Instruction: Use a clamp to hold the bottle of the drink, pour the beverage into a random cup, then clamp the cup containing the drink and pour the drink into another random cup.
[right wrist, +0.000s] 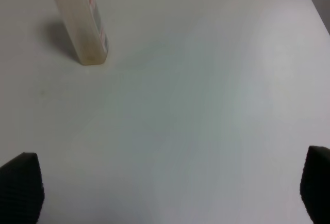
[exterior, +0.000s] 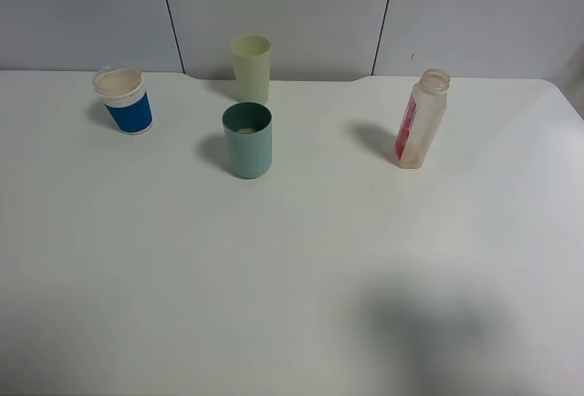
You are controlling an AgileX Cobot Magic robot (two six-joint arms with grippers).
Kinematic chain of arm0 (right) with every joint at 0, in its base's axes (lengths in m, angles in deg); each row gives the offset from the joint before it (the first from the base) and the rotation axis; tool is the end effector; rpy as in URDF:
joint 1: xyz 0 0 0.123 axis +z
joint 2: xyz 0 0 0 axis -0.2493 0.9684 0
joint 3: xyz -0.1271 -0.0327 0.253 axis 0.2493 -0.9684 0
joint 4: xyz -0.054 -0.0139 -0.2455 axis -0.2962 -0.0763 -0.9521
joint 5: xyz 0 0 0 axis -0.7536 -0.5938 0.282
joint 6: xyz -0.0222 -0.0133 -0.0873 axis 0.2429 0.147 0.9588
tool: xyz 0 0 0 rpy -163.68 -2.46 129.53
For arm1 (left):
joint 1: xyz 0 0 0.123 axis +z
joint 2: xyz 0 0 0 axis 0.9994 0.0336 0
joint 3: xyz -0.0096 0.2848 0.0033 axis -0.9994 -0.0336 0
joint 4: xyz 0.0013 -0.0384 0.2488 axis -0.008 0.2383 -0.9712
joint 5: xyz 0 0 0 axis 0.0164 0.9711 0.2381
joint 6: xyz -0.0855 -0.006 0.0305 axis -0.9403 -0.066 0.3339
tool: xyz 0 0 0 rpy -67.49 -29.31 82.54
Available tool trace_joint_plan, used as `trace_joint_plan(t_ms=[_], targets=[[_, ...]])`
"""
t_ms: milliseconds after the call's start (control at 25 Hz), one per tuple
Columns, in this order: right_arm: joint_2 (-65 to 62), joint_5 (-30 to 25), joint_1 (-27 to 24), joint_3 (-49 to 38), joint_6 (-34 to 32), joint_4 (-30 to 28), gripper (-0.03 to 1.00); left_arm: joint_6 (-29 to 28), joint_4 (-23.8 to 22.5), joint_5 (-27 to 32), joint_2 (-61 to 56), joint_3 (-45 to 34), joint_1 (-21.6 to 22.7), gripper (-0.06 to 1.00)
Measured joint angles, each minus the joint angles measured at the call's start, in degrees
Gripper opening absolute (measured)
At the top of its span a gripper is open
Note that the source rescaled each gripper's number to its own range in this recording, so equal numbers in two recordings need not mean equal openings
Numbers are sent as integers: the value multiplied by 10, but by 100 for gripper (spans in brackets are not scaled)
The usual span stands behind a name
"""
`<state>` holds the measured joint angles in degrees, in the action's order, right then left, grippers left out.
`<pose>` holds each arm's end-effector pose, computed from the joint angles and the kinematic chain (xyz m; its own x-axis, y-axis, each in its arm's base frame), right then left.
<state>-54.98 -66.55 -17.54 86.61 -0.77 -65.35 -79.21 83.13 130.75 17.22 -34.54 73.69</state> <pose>-0.0056 0.0029 0.2761 -0.4638 0.0205 -0.8857 0.0266 0.9996 0.0092 0.0224 0.0000 0.2813 -0.5769 0.0788 -0.8130 0.1612 0.9867 -0.0187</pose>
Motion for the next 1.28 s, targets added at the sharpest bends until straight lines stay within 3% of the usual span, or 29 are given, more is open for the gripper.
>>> trace_joint_plan(t_ms=[440, 960, 1280], targets=[[0, 0, 0, 0, 0, 0, 100, -30, -17, 3, -103, -1, 0, 100], [0, 0, 0, 0, 0, 0, 100, -34, -21, 6, -104, -1, 0, 100], [0, 0, 0, 0, 0, 0, 100, -70, -48, 8, -104, -1, 0, 100]])
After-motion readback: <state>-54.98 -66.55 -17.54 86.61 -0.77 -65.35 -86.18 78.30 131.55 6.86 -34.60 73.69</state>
